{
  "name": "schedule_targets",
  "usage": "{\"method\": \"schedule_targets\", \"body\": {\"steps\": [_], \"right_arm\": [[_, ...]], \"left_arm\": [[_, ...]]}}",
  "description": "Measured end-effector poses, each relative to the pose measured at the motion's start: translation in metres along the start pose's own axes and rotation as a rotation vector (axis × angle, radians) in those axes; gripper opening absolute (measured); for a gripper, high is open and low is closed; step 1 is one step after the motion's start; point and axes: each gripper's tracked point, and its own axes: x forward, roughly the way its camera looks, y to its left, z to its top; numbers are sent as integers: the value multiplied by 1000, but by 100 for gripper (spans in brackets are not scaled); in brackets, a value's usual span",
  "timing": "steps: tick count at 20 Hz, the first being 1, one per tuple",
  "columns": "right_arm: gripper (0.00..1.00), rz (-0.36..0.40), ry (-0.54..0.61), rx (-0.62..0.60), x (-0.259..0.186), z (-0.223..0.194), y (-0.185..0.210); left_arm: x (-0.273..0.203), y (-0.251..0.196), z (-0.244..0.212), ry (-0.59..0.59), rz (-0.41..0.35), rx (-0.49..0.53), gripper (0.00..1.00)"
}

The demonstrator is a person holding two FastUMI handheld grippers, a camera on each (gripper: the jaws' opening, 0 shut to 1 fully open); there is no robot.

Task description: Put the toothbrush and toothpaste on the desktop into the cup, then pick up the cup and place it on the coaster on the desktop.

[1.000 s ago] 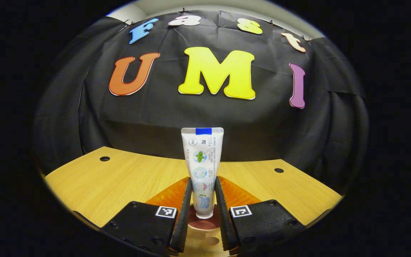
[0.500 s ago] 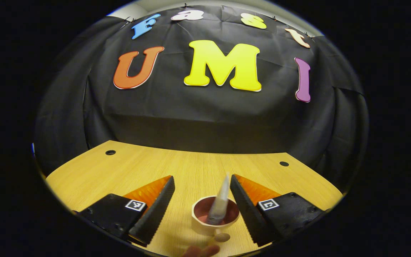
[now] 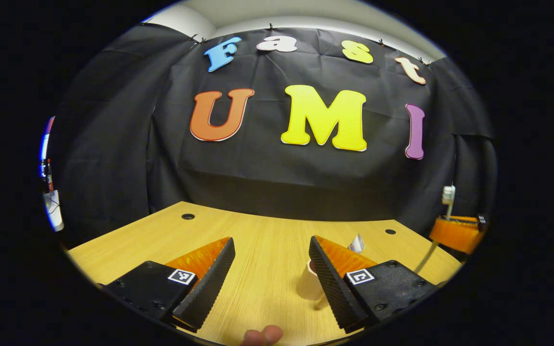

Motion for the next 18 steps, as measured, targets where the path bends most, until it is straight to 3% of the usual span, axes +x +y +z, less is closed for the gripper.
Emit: {"method": "schedule_targets", "body": {"steps": [6,10,18], "right_arm": [[0,83,-56,1,66,25,36],[0,81,-79,12,89,25,46],[0,64,-41,-4,116,-4,49]], "left_arm": [[-28,39,-37,82,34,-58,98],[-33,69,-40,78,88,-58,99],[-45,92,-30,31,120,-41,98]]}}
